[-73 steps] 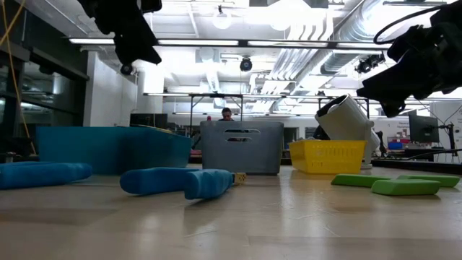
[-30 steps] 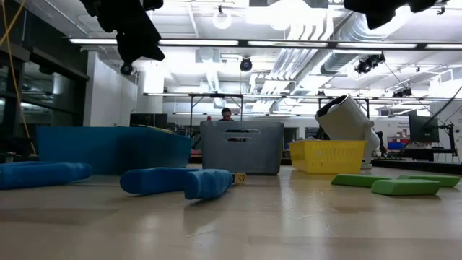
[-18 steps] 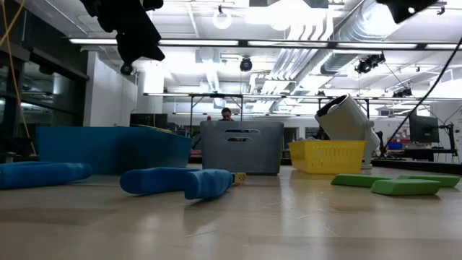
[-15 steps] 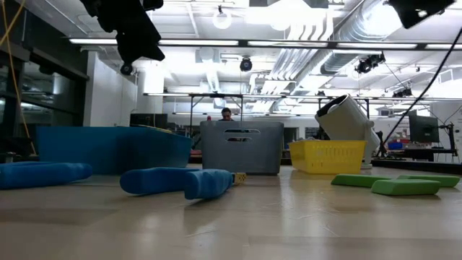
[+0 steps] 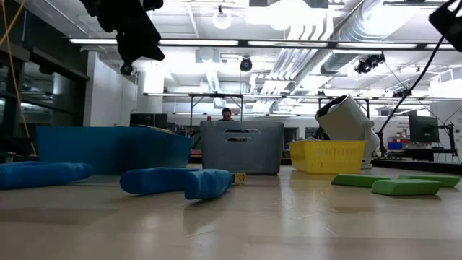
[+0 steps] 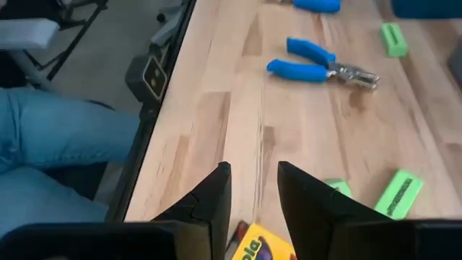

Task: Pick & Place School Supplies
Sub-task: Put the crayon box into the blue bin

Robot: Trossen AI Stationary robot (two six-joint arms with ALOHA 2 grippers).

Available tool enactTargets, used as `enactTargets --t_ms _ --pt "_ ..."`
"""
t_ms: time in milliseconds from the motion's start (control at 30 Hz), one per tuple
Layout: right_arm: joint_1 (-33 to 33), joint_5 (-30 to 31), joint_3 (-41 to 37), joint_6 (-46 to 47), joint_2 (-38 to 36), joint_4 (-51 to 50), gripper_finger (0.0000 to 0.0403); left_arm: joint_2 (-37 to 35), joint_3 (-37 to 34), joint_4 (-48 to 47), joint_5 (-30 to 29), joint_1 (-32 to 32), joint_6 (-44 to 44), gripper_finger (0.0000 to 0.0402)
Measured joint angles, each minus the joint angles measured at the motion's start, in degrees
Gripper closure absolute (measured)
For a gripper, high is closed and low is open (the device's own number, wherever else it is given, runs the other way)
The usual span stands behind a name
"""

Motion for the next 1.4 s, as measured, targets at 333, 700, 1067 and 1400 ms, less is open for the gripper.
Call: enactTargets --t_ms 333,700,1067,1400 --pt "0.26 -3.61 9.34 -0.54 7.49 -9.95 0.0297 0.00 0.00 0.00 0.02 0.00 -0.31 0.0216" --pt "0.26 -11.74 20.97 5.78 19.63 -25.80 0.0297 0.00 0.00 0.00 0.02 0.00 -0.44 0.0216" --pt "0.26 -12.48 24.05 11.65 20.94 -25.30 0.0297 0.02 0.00 0.00 0.02 -0.02 -0.44 0.0216" --pt "0.26 -13.46 24.05 14.86 21.48 -24.71 0.0297 0.02 0.00 -0.02 0.02 0.00 -0.41 0.0216"
